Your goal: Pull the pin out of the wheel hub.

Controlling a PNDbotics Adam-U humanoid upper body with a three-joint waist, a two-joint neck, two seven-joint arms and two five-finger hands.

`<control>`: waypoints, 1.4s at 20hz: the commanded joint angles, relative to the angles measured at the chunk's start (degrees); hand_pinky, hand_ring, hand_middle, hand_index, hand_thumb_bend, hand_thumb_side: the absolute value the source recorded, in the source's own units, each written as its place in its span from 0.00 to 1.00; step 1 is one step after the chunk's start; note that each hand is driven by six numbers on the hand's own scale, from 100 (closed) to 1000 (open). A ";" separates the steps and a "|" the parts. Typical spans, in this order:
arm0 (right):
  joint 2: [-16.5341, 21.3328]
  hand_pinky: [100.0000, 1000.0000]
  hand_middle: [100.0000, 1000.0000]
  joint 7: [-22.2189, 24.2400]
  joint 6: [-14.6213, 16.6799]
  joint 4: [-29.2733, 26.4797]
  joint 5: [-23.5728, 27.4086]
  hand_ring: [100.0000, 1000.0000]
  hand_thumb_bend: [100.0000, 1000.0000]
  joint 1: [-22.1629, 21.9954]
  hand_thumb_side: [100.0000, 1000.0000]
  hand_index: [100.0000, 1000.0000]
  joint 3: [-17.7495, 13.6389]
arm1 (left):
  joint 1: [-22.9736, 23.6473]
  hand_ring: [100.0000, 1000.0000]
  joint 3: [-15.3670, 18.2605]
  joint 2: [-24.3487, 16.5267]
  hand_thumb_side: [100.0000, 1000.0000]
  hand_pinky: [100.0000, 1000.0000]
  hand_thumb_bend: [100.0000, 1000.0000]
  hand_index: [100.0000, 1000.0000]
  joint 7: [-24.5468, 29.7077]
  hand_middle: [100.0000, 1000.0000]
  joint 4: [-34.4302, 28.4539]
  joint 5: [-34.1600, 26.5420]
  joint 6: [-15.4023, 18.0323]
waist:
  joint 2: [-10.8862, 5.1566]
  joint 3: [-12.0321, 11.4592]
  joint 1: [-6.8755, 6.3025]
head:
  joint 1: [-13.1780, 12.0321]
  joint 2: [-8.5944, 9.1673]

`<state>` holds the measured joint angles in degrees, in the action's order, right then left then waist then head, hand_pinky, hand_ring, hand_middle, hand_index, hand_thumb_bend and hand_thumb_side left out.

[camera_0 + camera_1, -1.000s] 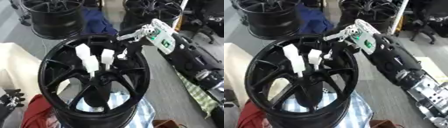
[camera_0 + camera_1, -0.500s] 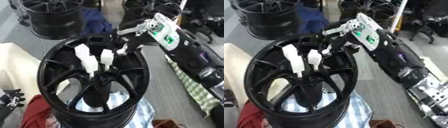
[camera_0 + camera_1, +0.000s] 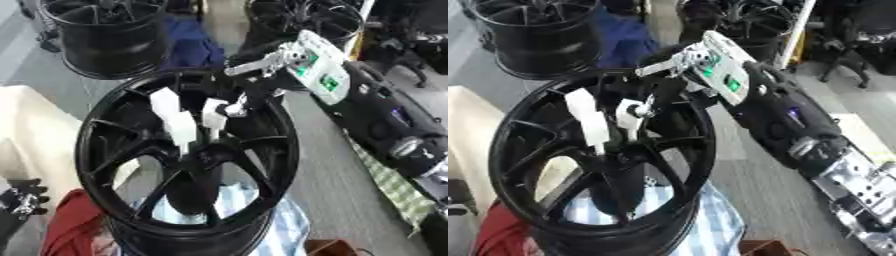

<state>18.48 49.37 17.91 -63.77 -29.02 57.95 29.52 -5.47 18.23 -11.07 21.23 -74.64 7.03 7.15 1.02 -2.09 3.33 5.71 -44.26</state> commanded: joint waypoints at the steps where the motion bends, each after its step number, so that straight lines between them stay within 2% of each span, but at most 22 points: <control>1: 0.07 0.74 0.84 2.60 3.16 0.72 -1.03 0.83 0.06 1.17 0.60 0.97 -0.35 | -0.64 0.68 -0.05 -0.57 0.48 0.61 0.00 0.82 0.20 0.66 -1.03 0.13 0.09 | -0.75 -0.08 -0.27 | 0.18 0.14; 12: 1.37 0.68 0.76 2.60 3.74 0.79 -2.19 0.76 0.05 -0.52 0.57 0.96 -0.39 | -0.71 0.68 -0.01 -0.57 0.48 0.61 0.00 0.82 0.24 0.66 -1.13 0.13 0.01 | -0.68 -0.13 -0.21 | 0.03 0.14; 19: 1.40 0.54 0.54 2.60 4.00 0.14 -2.04 0.56 0.00 -0.52 0.50 0.92 -0.50 | -0.69 0.68 0.05 -0.62 0.48 0.61 0.00 0.82 0.18 0.66 -1.14 0.11 0.01 | -0.68 -0.01 -0.22 | 0.05 0.14; 28: 1.45 0.38 0.37 2.60 3.46 -2.60 -0.37 0.41 0.00 -0.24 0.34 0.81 -0.94 | -0.69 0.68 0.05 -0.60 0.48 0.61 0.00 0.82 0.22 0.66 -1.21 0.08 -0.03 | -0.71 -0.08 -0.21 | 0.08 0.14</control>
<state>18.52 48.86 18.42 -64.68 -30.26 56.41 29.52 -5.49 18.23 -11.07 21.31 -74.65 7.03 7.07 1.02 -2.18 3.36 5.71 -44.26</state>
